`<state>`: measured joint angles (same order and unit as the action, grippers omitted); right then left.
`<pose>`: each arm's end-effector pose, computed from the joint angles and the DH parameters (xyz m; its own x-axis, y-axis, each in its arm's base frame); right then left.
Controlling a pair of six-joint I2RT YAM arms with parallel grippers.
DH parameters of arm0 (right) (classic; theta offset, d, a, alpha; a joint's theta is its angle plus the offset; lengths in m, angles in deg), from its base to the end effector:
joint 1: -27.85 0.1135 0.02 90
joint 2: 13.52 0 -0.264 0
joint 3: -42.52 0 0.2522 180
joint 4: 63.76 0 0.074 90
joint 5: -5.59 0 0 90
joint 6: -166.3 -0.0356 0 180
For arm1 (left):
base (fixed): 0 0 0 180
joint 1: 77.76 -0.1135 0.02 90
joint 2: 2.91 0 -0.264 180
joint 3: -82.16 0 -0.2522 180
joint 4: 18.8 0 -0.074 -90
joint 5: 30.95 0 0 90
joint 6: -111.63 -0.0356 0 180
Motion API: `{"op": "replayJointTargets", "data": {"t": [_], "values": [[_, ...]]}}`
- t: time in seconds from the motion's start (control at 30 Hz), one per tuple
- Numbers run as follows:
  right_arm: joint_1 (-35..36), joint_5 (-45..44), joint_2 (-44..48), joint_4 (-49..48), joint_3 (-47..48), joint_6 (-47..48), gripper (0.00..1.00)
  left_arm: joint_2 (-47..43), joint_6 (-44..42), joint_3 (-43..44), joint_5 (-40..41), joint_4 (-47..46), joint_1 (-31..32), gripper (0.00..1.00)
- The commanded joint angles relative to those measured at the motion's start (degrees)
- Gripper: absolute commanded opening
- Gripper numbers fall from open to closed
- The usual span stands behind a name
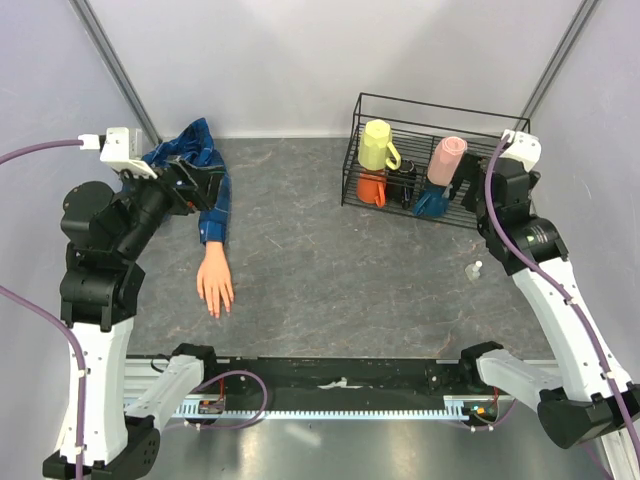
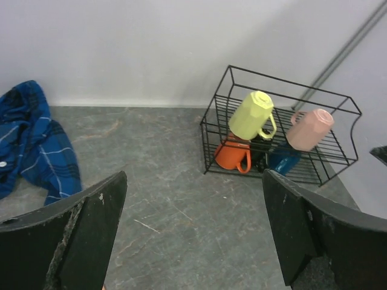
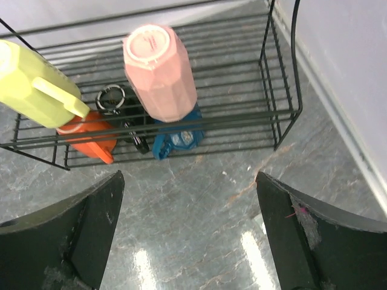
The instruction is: Paint the nails
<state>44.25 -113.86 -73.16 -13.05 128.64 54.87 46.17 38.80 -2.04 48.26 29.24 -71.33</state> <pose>0.2045 0.0420 0.4107 -0.2992 0.2436 -0.9226 0.3154 0.9378 0.1453 0.1274 -0.0211 0.4941 -0.1093 -0.2795 -0.9539 0.2760 0.9134 -0.2992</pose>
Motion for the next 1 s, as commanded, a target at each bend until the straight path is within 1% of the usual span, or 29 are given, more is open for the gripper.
{"op": "replayJointTargets", "data": {"t": [0.0,0.13,0.2,0.3,0.33,0.4,0.5,0.53,0.6,0.63,0.7,0.73,0.77,0.83,0.9,0.97], "values": [[-0.1,-0.7,-1.0,1.5,-3.4,-5.1,0.98,1.7,2.4,1.3,-7.7,0.3,-0.4,1.0],[-2.0,-0.5,-2.6,0.8,-8.6,-7.7,0.98,2.9,4.0,-1.1,-13.6,0.1,-0.4,0.97],[-5.1,1.1,-3.2,-0.3,-10.6,-8.6,0.98,3.2,4.7,-2.5,-17.2,-0.4,-0.3,0.93],[-9.7,1.5,-3.7,-3.0,-15.8,-10.5,0.98,3.2,5.5,-5.5,-20.1,-1.1,0.1,0.91],[-10.8,1.4,-3.8,-3.8,-18.6,-10.9,0.98,3.1,5.7,-7.1,-20.7,-1.1,0.9,0.91],[-14.2,1.5,-4.3,-5.6,-21.1,-11.5,0.98,2.8,6.2,-8.8,-21.6,-1.9,2.3,0.9],[-18.0,1.4,-5.7,-8.8,-25.4,-12.5,0.98,2.2,6.7,-12.8,-19.5,-2.9,7.2,0.9],[-18.8,3.0,-6.4,-9.6,-27.2,-12.3,0.97,2.1,6.7,-14.3,-18.8,-3.2,10.2,0.9],[-20.6,3.3,-6.9,-11.8,-28.4,-12.4,0.94,2.4,6.7,-15.2,-17.0,-3.3,13.1,0.9],[-21.1,3.6,-7.4,-12.7,-29.4,-12.2,0.89,2.7,6.8,-16.1,-16.6,-3.3,15.7,0.9],[-21.7,5.7,-8.1,-13.6,-29.6,-11.4,0.79,2.8,7.2,-16.8,-15.1,-3.5,18.7,0.89],[-21.7,6.2,-8.5,-13.7,-29.7,-11.5,0.68,2.8,7.3,-17.3,-14.7,-3.8,19.4,0.89],[-21.7,7.5,-8.5,-13.7,-30.0,-11.5,0.64,2.6,7.4,-17.6,-14.1,-3.9,20.0,0.88],[-21.7,8.8,-8.5,-14.4,-30.9,-11.2,0.63,2.1,7.5,-18.1,-13.3,-4.0,21.3,0.88],[-21.6,10.7,-8.7,-14.6,-31.6,-10.9,0.65,1.8,7.5,-18.5,-12.4,-4.2,22.1,0.88],[-21.5,12.3,-9.8,-14.7,-32.0,-10.4,0.65,1.7,7.5,-18.7,-12.5,-4.3,22.4,0.88]]}}
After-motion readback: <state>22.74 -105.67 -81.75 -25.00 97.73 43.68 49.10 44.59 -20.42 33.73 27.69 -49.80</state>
